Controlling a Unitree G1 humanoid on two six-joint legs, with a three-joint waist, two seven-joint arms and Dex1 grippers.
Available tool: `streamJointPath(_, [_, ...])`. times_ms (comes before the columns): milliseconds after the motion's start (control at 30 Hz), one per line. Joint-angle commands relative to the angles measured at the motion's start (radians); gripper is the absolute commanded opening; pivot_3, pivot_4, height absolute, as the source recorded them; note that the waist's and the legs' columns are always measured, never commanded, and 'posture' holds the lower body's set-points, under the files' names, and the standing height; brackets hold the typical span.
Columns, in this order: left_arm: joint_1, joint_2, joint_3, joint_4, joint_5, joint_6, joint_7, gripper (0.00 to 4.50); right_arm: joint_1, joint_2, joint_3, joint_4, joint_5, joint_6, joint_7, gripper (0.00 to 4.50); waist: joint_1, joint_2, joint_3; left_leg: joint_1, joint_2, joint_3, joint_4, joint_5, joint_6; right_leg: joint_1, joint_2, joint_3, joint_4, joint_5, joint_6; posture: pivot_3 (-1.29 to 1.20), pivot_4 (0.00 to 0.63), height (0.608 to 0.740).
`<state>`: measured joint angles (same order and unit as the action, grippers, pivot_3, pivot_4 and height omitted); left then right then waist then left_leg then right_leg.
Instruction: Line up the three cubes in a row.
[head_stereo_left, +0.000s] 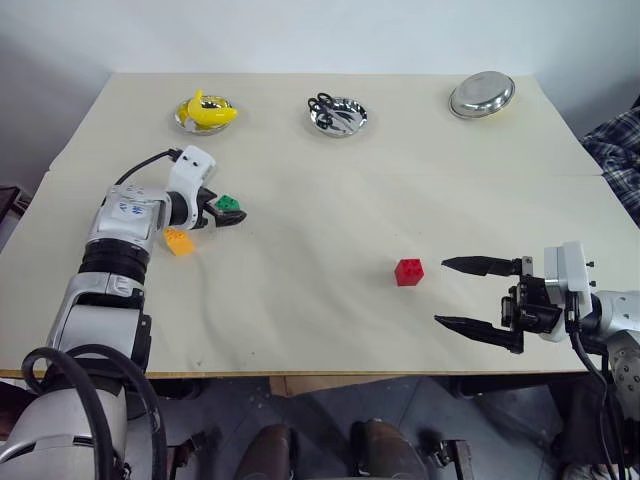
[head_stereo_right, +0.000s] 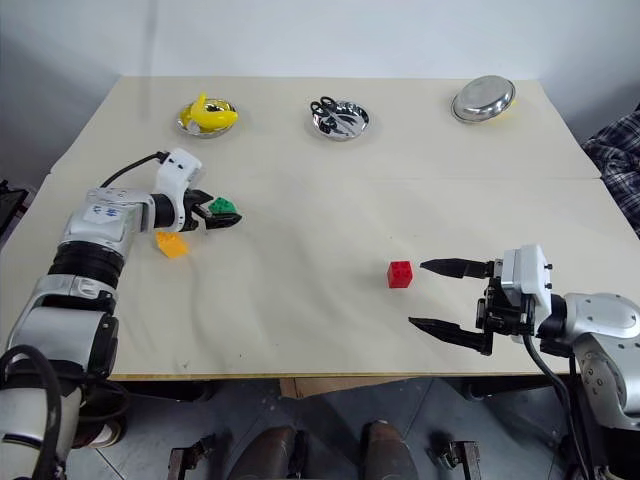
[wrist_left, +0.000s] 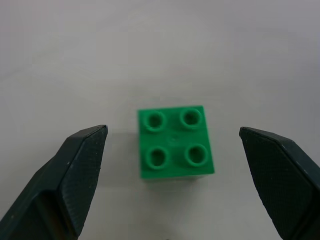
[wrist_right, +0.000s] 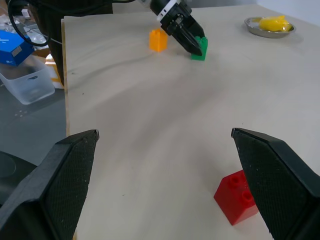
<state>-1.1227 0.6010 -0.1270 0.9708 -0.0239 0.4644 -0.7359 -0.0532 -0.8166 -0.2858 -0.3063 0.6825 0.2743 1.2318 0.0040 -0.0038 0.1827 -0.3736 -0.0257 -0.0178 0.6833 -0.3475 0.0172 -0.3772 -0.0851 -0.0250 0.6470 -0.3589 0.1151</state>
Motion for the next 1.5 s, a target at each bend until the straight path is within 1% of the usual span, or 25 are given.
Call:
streamJointPath(33, [-0.053, 0.01, 0.001, 0.046, 0.036, -0.015, -0.015, 4.5, 0.008, 0.003, -0.033, -0.046, 0.027, -0.003, -0.012, 4.46, -0.002, 0.0, 0.0, 0.0, 0.0, 0.0, 0.0, 0.0, 0.0, 0.0, 0.0, 0.0, 0.0, 0.0, 0.0, 0.0, 0.15, 0.74])
streamJointPath(200, [-0.083, 0.002, 0.012, 0.108, 0.058, -0.053, 0.0, 4.5, 0.012, 0.009, -0.034, -0.037, 0.022, -0.024, -0.018, 4.46, 0.001, 0.0, 0.0, 0.0, 0.0, 0.0, 0.0, 0.0, 0.0, 0.0, 0.0, 0.0, 0.0, 0.0, 0.0, 0.0, 0.15, 0.74])
streamJointPath(233, [-0.089, 0.0, 0.018, 0.116, 0.058, -0.059, 0.006, 4.12, 0.013, 0.01, -0.033, -0.036, 0.022, -0.027, -0.018, 4.5, 0.001, 0.0, 0.0, 0.0, 0.0, 0.0, 0.0, 0.0, 0.0, 0.0, 0.0, 0.0, 0.0, 0.0, 0.0, 0.0, 0.15, 0.74])
streamJointPath(267, [-0.094, -0.002, 0.02, 0.122, 0.058, -0.062, 0.003, 3.97, 0.014, 0.01, -0.031, -0.033, 0.02, -0.03, -0.017, 4.5, 0.002, -0.001, 0.0, 0.0, 0.0, 0.0, 0.0, 0.0, 0.0, 0.0, 0.0, 0.0, 0.0, 0.0, 0.0, 0.0, 0.15, 0.74])
streamJointPath(500, [-0.109, -0.017, 0.05, 0.15, 0.046, -0.104, -0.022, 1.75, 0.009, 0.01, -0.017, -0.013, 0.011, -0.044, -0.009, 4.5, 0.015, -0.001, 0.001, 0.0, 0.0, 0.0, 0.001, 0.0, 0.0, 0.0, 0.0, 0.0, 0.0, 0.0, 0.0, 0.0, 0.15, 0.74])
streamJointPath(533, [-0.109, -0.019, 0.055, 0.152, 0.046, -0.107, -0.025, 1.5, 0.009, 0.01, -0.014, -0.01, 0.009, -0.046, -0.008, 4.5, 0.017, -0.001, 0.001, 0.0, 0.0, 0.0, 0.001, 0.0, 0.0, 0.0, 0.0, 0.0, 0.0, 0.0, 0.0, 0.0, 0.15, 0.74])
streamJointPath(600, [-0.108, -0.022, 0.061, 0.152, 0.046, -0.126, -0.042, 1.48, 0.009, 0.008, -0.012, -0.007, 0.007, -0.047, -0.007, 4.5, 0.019, -0.001, 0.001, 0.0, 0.0, 0.0, 0.001, 0.0, 0.0, 0.0, 0.0, 0.0, 0.0, 0.0, 0.0, 0.0, 0.15, 0.74])
streamJointPath(633, [-0.102, -0.024, 0.065, 0.141, 0.041, -0.18, -0.066, 1.48, 0.013, 0.007, -0.012, -0.004, 0.004, -0.05, -0.004, 4.5, 0.02, -0.001, 0.001, 0.0, 0.0, 0.0, 0.001, 0.0, 0.0, 0.0, 0.0, 0.0, 0.0, 0.0, 0.0, 0.0, 0.15, 0.74])
streamJointPath(700, [-0.094, -0.027, 0.073, 0.109, 0.02, -0.268, -0.164, 1.48, 0.02, 0.001, -0.017, 0.002, -0.001, -0.05, 0.001, 4.5, 0.021, -0.001, 0.001, -0.001, 0.0, 0.0, 0.002, 0.0, 0.0, 0.0, 0.0, -0.001, 0.0, 0.0, 0.0, 0.0, 0.15, 0.74])
streamJointPath(767, [-0.093, -0.021, 0.052, 0.086, 0.031, -0.31, -0.249, 1.48, 0.028, -0.006, -0.026, 0.007, -0.004, -0.051, 0.009, 4.5, 0.021, -0.001, 0.001, -0.001, 0.0, 0.0, 0.002, 0.0, 0.0, 0.0, 0.0, -0.002, 0.0, 0.0, 0.001, 0.0, 0.15, 0.74])
streamJointPath(867, [-0.069, -0.021, -0.006, -0.014, 0.034, -0.417, -0.457, 1.48, 0.047, -0.026, -0.057, 0.013, -0.003, -0.047, 0.024, 4.5, 0.021, -0.001, 0.001, -0.001, 0.0, 0.0, 0.002, 0.0, 0.0, 0.0, 0.0, -0.009, 0.0, 0.0, 0.001, 0.0, 0.15, 0.74])
streamJointPath(933, [-0.042, -0.038, -0.059, -0.114, 0.039, -0.424, -0.563, 1.48, 0.07, -0.048, -0.091, 0.016, 0.0, -0.042, 0.04, 4.5, 0.022, -0.001, 0.001, -0.002, 0.0, 0.0, 0.002, 0.0, 0.0, 0.0, -0.001, -0.012, 0.0, 0.0, 0.0, 0.0, 0.15, 0.74])
streamJointPath(1033, [0.022, -0.071, -0.122, -0.288, 0.02, -0.36, -0.669, 1.48, 0.12, -0.078, -0.152, 0.004, 0.019, -0.027, 0.066, 4.5, 0.022, -0.001, 0.001, -0.002, -0.001, -0.001, 0.002, 0.0, 0.0, 0.001, -0.002, -0.014, 0.0, 0.0, 0.0, 0.0, 0.15, 0.74])
streamJointPath(1133, [0.086, -0.101, -0.193, -0.41, 0.062, -0.299, -0.674, 1.48, 0.187, -0.103, -0.232, -0.022, 0.043, -0.003, 0.087, 4.5, 0.021, -0.001, 0.001, -0.002, -0.001, -0.001, 0.002, 0.0, 0.0, 0.001, -0.002, -0.013, 0.0, 0.0, 0.0, 0.0, 0.15, 0.74])
streamJointPath(1233, [0.124, -0.144, -0.229, -0.45, 0.091, -0.24, -0.62, 1.48, 0.257, -0.12, -0.317, -0.033, 0.048, 0.01, 0.112, 4.5, 0.022, -0.001, 0.001, -0.002, 0.0, -0.001, 0.002, 0.0, 0.001, 0.002, -0.002, -0.012, 0.0, 0.0, 0.0, 0.0, 0.15, 0.74])
streamJointPath(1333, [0.13, -0.188, -0.254, -0.438, 0.122, -0.234, -0.566, 1.48, 0.302, -0.132, -0.388, -0.014, 0.037, 0.008, 0.132, 4.5, 0.024, -0.001, 0.001, -0.001, -0.001, -0.001, 0.003, 0.001, 0.001, 0.003, -0.002, -0.01, 0.0, 0.0, 0.001, 0.0, 0.15, 0.74])
streamJointPath(1500, [0.09, -0.276, -0.264, -0.401, 0.139, -0.182, -0.5, 1.48, 0.338, -0.115, -0.414, -0.006, 0.017, -0.001, 0.133, 4.5, 0.043, -0.001, 0.001, 0.002, -0.005, -0.002, 0.005, 0.003, 0.005, 0.008, -0.006, -0.004, -0.003, 0.002, 0.003, 0.0, 0.15, 0.74])
